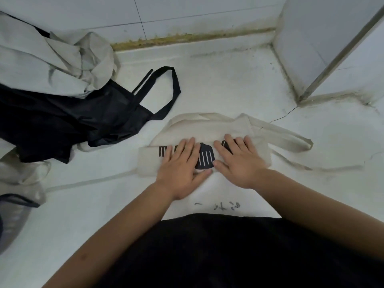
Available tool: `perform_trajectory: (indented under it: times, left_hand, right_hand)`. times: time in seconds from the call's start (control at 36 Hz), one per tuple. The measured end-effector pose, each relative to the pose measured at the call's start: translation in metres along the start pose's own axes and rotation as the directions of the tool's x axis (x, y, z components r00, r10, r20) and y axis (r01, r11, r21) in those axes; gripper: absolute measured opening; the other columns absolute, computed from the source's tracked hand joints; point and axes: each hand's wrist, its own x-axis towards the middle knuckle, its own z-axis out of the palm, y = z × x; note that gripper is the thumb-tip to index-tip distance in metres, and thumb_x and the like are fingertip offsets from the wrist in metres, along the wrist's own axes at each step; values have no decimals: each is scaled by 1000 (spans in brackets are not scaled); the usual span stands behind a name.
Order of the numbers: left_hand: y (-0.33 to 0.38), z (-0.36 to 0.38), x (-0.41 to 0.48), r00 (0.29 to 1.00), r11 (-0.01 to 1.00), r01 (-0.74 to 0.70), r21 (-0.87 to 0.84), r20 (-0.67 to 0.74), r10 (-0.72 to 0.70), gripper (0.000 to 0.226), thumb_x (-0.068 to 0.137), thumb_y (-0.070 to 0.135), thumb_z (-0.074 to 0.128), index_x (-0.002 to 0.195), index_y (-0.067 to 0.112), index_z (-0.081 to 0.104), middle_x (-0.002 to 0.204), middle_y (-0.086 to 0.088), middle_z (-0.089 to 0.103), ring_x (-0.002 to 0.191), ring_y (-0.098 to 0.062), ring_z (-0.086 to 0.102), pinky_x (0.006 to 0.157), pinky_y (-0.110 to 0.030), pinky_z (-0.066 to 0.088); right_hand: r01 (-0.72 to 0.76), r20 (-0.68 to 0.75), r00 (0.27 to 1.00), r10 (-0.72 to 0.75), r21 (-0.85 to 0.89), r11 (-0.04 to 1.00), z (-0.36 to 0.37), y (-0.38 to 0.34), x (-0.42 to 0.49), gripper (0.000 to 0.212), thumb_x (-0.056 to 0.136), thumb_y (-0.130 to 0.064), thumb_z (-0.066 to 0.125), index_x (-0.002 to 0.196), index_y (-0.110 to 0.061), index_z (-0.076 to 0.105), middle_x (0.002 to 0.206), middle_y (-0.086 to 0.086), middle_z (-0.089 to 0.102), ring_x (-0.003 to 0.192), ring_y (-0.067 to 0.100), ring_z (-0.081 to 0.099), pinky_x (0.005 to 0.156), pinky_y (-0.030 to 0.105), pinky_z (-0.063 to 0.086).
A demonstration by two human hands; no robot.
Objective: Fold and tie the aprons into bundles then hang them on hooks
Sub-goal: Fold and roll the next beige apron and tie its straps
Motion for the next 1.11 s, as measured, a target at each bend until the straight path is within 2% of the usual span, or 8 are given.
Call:
perform_trajectory:
  times: [0.11,0.22,0.5,0.64,0.75,0.83,1.0,1.11]
  left_hand:
    - [-7,-11,9,997,994,28,-109,-69,-36,63,96,59,27,151,27,23,159,6,18,145,-17,13,118,-39,10]
    - [-14,-31,22,955,927,147,-345,-193,-224,30,95,27,51,121,17,60,131,-3,48,122,-25,42,99,-30,35]
    - [-31,-65,45,934,918,235,-321,-185,-304,64,89,21,59,146,17,31,148,-6,30,133,-28,30,102,-40,36]
    - [-28,-66,73,976,966,170,-195,-105,-193,64,93,27,50,150,19,21,143,-6,39,129,-31,36,96,-43,38]
    - [-28,-63,91,975,953,154,-262,-116,-189,41,94,29,49,134,21,48,123,-3,57,115,-26,48,92,-38,43]
    - [-27,-66,99,919,751,172,-637,-171,-356,25,96,29,46,103,11,61,96,-3,60,89,-21,58,78,-32,46]
    - [-29,-83,109,735,-181,276,-944,329,-594,67,93,66,31,80,6,56,70,-8,55,69,-25,63,80,-38,54]
    - [-35,-85,107,696,-282,144,-949,299,-653,64,95,65,27,93,9,59,79,-4,60,73,-20,64,74,-32,53]
  right_hand:
    - [8,0,1000,-8,107,994,-5,8,3,60,95,-59,18,149,-33,17,158,3,13,143,22,15,117,37,0]
    - [-112,-172,966,192,392,913,-16,12,8,32,95,-34,45,122,-22,59,126,3,58,118,25,52,103,34,36]
    - [-532,-1,743,669,606,592,-64,41,35,43,96,-32,40,131,-6,35,124,18,54,114,35,51,80,35,35]
    - [-653,208,742,638,438,617,-65,52,46,52,95,-41,32,130,-4,40,127,18,52,112,36,52,88,38,41]
    - [-618,173,772,611,426,660,-68,55,56,32,96,-36,33,101,-10,51,106,12,55,90,28,46,77,32,35]
    - [-614,147,766,626,457,644,-72,59,62,26,94,-32,38,88,-10,49,92,9,51,83,27,44,71,30,33]
    - [-296,-207,750,629,745,598,-70,53,66,14,87,-25,53,94,-17,63,86,-4,61,86,18,55,74,22,40]
    - [-72,-328,719,612,842,535,-68,40,63,34,89,0,41,116,-13,57,109,-4,57,94,10,49,78,13,33]
